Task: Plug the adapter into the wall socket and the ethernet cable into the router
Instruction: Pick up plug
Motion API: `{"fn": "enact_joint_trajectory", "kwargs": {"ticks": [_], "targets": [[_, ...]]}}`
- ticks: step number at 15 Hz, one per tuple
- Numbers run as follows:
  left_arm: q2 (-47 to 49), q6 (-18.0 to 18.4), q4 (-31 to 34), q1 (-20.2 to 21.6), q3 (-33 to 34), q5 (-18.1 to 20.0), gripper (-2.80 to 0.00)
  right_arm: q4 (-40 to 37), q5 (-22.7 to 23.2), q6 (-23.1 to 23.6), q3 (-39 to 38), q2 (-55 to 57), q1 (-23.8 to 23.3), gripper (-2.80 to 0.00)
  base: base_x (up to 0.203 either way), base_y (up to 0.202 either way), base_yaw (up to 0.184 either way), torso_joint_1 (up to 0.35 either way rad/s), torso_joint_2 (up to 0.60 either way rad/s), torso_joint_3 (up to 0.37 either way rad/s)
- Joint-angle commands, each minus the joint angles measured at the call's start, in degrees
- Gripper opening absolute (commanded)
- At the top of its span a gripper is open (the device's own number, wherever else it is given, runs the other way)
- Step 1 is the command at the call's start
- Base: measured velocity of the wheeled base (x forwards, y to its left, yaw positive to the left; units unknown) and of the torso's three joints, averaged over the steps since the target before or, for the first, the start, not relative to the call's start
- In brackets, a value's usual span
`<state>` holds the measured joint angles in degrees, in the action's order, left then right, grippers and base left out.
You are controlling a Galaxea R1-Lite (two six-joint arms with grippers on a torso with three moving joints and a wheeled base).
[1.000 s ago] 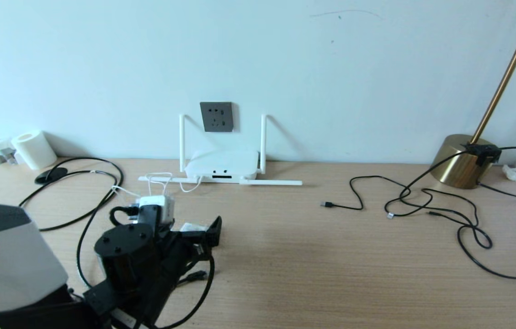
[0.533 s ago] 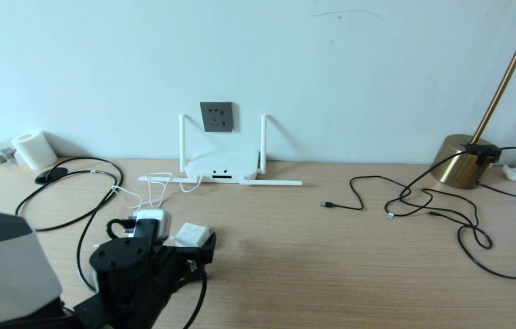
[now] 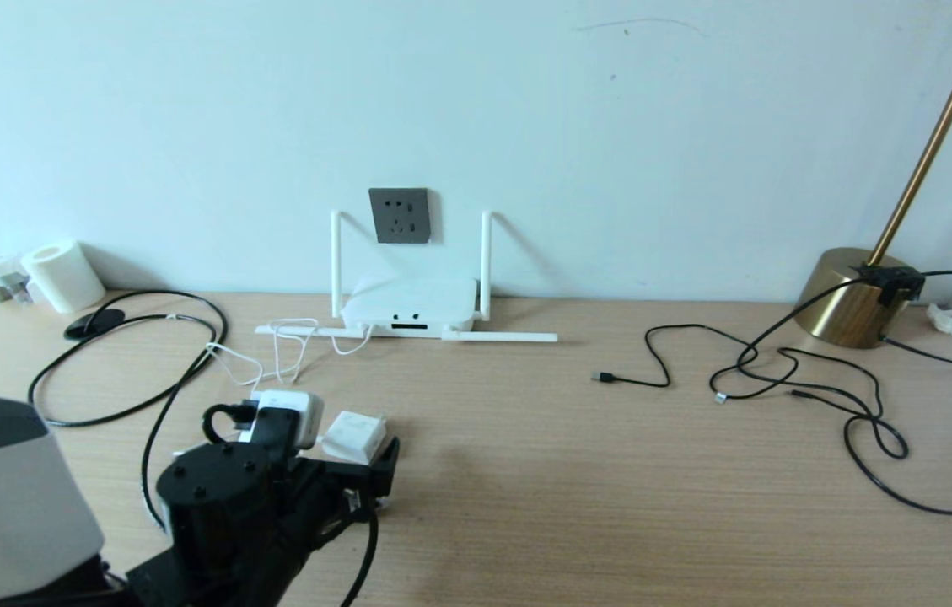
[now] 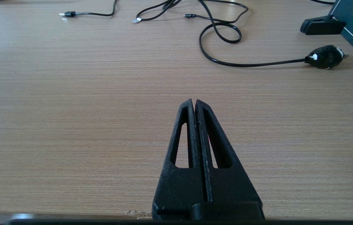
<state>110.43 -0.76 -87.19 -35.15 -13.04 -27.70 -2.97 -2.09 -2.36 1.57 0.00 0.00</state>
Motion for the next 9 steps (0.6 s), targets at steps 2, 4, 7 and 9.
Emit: {"fn": "enact_joint_trajectory", "kwargs": {"ticks": [2,4,7,9], "targets": [[2.0,0.7,-0.5,0.7,-1.1,-0.2,0.00,0.0,0.0,0.0,0.0,-0.1,0.0,-2.80,0.000,0.000,0.000,0.000,0.00,0.000],[2.9,1.2,-0.5,0.7,-1.2,-0.2,0.00,0.0,0.0,0.0,0.0,-0.1,0.0,-2.80,0.000,0.000,0.000,0.000,0.00,0.000],[4.2,1.5,-0.5,0.7,-1.7,-0.2,0.00,0.0,0.0,-0.1,0.0,0.0,0.0,-2.80,0.000,0.000,0.000,0.000,0.00,0.000],[4.5,1.6,-0.5,0.7,-1.7,-0.2,0.00,0.0,0.0,0.0,0.0,0.0,0.0,-2.80,0.000,0.000,0.000,0.000,0.00,0.000]]}}
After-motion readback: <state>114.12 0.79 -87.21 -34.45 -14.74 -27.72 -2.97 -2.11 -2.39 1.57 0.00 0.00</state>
